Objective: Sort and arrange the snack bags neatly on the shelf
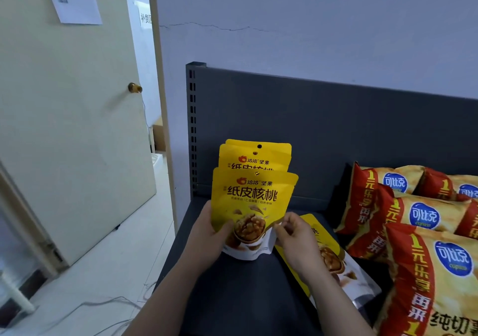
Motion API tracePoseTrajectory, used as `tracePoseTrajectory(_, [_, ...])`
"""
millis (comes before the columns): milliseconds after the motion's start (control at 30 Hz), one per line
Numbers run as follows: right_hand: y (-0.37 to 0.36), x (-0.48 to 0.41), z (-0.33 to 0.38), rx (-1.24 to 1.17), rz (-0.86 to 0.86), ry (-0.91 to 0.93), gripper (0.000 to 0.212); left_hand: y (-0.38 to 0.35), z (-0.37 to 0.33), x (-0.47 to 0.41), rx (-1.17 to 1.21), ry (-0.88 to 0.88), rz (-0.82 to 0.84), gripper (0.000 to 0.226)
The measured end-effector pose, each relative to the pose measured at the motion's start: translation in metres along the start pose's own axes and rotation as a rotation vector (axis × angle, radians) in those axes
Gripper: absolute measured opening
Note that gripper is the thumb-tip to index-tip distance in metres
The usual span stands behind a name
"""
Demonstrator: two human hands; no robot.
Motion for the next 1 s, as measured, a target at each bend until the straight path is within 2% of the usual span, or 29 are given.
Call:
tracePoseTrajectory(100, [0.004,0.005,0.003,0.106,0.004,0.007,0.014,-0.004,0.011,0.001,-0.009,0.070,-0.040,0.032])
tracePoseTrajectory(167, [0.008,0.009,0.004,0.138,0.004,-0.006,0.009,-0.003,0.009,0.003,-0.019,0.063,-0.075,0.040])
tracePoseTrajectory(267, [0.021,0.019,0.003,0.262,-0.020,-0.047,0.028,0.005,-0.002,0.011,-0.030,0.029,-0.191,0.048])
tracePoseTrajectory(367, [0.040,0.032,-0.004,0.485,-0.047,-0.131,0.046,0.014,-0.018,0.032,-0.258,0.154,-0.354,0.026])
tracePoseTrajectory(433, [0.054,0.041,-0.013,0.560,-0.068,-0.191,0.040,0.005,-0.020,0.042,-0.485,0.289,-0.250,0.022])
tracePoseTrajectory(500, [0.063,0.048,-0.027,0.628,-0.074,-0.278,0.034,-0.018,-0.012,0.047,-0.582,0.366,-0.048,0.028])
tracePoseTrajectory(633, [0.061,0.061,-0.050,0.715,0.028,-0.470,0.044,-0.085,-0.003,0.042,-0.551,0.313,0.250,0.030])
tracePoseTrajectory(700, [0.059,0.064,-0.049,0.708,0.059,-0.478,0.043,-0.115,0.001,0.029,-0.388,0.294,0.328,0.036])
tracePoseTrajectory(767, [0.059,0.067,-0.045,0.715,0.067,-0.467,0.039,-0.133,0.004,0.014,-0.237,0.305,0.340,0.034])
tracePoseTrajectory(933, [0.068,0.078,-0.042,0.607,0.071,-0.384,0.028,-0.152,-0.007,-0.007,-0.151,0.317,0.250,0.021])
tracePoseTrajectory(1000, [0.076,0.082,-0.043,0.529,0.066,-0.353,0.027,-0.155,-0.016,-0.007,-0.100,0.302,0.210,0.026])
Point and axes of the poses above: each hand's wrist, its own x-axis away from the middle knuckle, its own y-axis out of the back of the hand, z = x × y, the point moved 7 cm from there along -x, towards the middle knuckle, and after that the axes turned 13 degrees about z, right-handed, at the moved point
